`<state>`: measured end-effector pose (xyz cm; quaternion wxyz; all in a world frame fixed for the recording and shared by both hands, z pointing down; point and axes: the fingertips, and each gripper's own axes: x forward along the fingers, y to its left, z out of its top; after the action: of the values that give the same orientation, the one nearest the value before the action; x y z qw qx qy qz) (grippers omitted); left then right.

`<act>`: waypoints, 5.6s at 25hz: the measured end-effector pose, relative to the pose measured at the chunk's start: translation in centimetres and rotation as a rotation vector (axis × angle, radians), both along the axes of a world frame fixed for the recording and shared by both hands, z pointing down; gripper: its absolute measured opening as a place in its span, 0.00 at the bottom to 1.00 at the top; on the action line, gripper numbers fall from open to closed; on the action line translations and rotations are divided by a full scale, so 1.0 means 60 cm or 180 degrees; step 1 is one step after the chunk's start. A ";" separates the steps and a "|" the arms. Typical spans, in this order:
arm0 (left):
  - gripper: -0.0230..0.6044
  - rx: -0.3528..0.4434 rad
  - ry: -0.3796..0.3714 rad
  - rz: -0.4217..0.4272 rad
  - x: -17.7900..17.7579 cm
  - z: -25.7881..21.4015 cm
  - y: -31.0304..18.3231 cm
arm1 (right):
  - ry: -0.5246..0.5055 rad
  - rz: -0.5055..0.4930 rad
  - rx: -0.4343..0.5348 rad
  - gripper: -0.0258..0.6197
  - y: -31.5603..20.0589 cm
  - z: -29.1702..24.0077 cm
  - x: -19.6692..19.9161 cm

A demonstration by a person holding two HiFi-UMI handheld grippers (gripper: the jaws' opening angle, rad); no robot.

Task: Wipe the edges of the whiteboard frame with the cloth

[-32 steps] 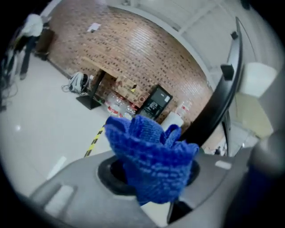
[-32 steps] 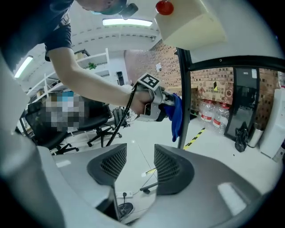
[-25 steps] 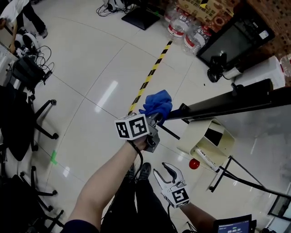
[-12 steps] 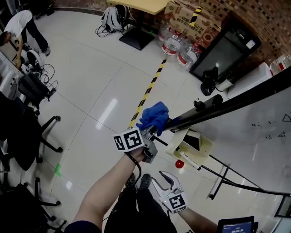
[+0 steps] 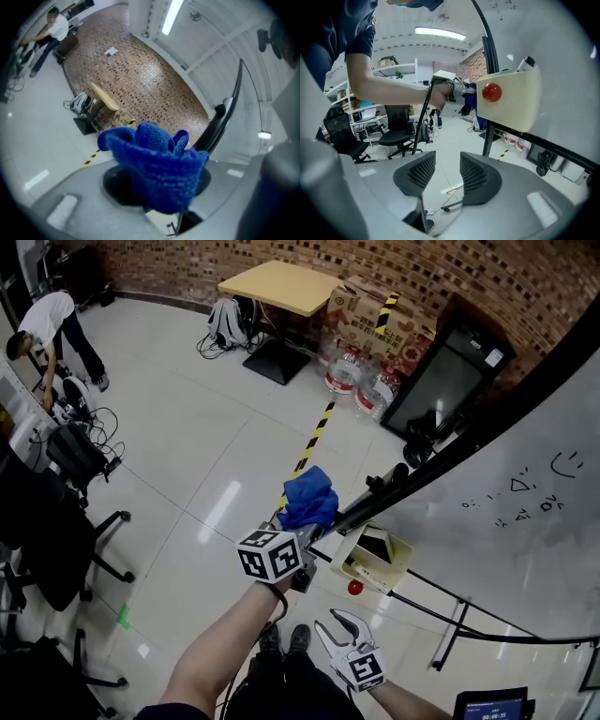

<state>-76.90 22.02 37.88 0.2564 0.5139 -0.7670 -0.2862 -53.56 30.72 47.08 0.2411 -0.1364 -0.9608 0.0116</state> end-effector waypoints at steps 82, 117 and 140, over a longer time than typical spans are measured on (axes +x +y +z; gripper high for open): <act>0.30 0.0570 -0.1881 0.0481 0.027 -0.694 -0.070 | -0.2569 0.0451 0.1375 0.09 -0.167 -0.824 -0.166; 0.30 0.0661 -0.3034 0.0279 0.016 -1.097 -0.074 | -0.3180 0.0587 0.1756 0.08 -0.214 -1.059 -0.150; 0.30 0.0974 -0.3057 0.0219 0.020 -1.284 -0.078 | -0.3134 0.0796 0.1787 0.08 -0.241 -1.136 -0.107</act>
<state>-75.70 17.33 -39.19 -0.1943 0.6443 -0.7302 -0.1179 -59.98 16.27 -21.06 -0.2105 0.0580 -0.9348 -0.2801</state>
